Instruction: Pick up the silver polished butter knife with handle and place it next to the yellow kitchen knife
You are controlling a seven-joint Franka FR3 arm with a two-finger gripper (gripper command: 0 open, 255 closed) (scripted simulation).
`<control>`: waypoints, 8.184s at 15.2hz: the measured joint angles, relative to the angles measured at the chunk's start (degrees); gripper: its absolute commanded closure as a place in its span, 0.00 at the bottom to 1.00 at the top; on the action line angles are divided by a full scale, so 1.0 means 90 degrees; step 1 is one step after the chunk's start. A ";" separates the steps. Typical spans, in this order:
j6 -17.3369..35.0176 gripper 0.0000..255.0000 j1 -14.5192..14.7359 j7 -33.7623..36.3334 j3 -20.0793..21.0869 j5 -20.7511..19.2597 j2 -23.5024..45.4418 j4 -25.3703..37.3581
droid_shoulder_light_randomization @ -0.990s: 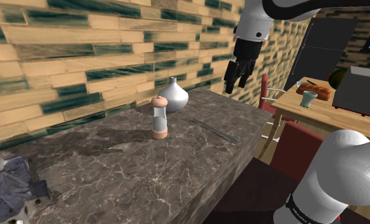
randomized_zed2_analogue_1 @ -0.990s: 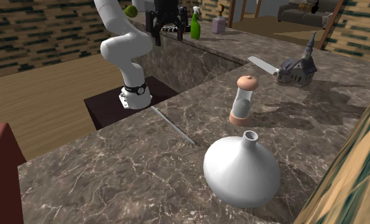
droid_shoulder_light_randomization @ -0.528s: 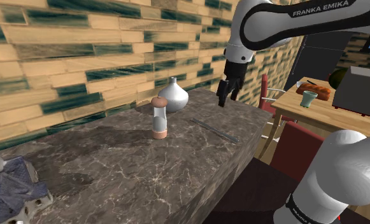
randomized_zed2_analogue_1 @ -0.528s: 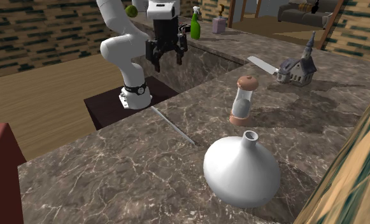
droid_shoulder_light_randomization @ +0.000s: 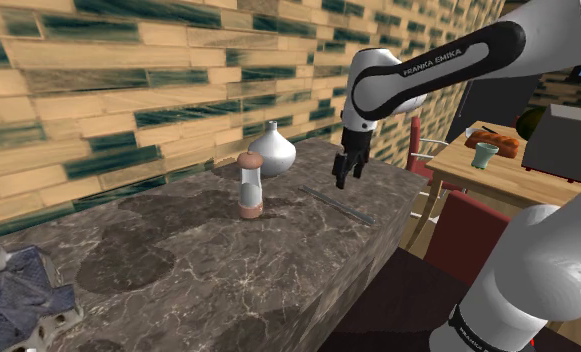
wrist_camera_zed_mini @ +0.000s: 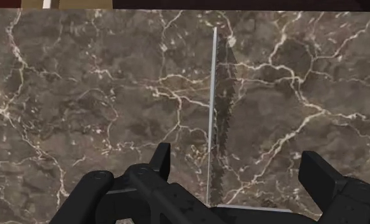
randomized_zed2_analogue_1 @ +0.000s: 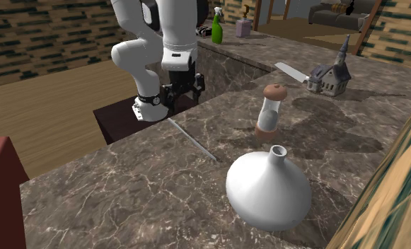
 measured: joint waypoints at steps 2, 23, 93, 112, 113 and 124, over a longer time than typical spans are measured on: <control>0.0361 0.00 -0.0027 -0.0101 -0.0081 -0.0009 0.0465 0.0017; 0.1294 1.00 -0.0042 -0.0174 -0.0148 -0.0003 0.1025 -0.0393; -0.1174 1.00 0.2045 0.5742 0.4046 0.0726 0.2187 0.3397; 0.0169 1.00 0.2271 0.6386 0.4264 0.0188 0.3154 0.2890; 0.0253 1.00 0.2277 0.6408 0.4258 0.0141 0.3226 0.2867; 0.0671 1.00 0.2309 0.6500 0.4239 -0.0006 0.3443 0.2630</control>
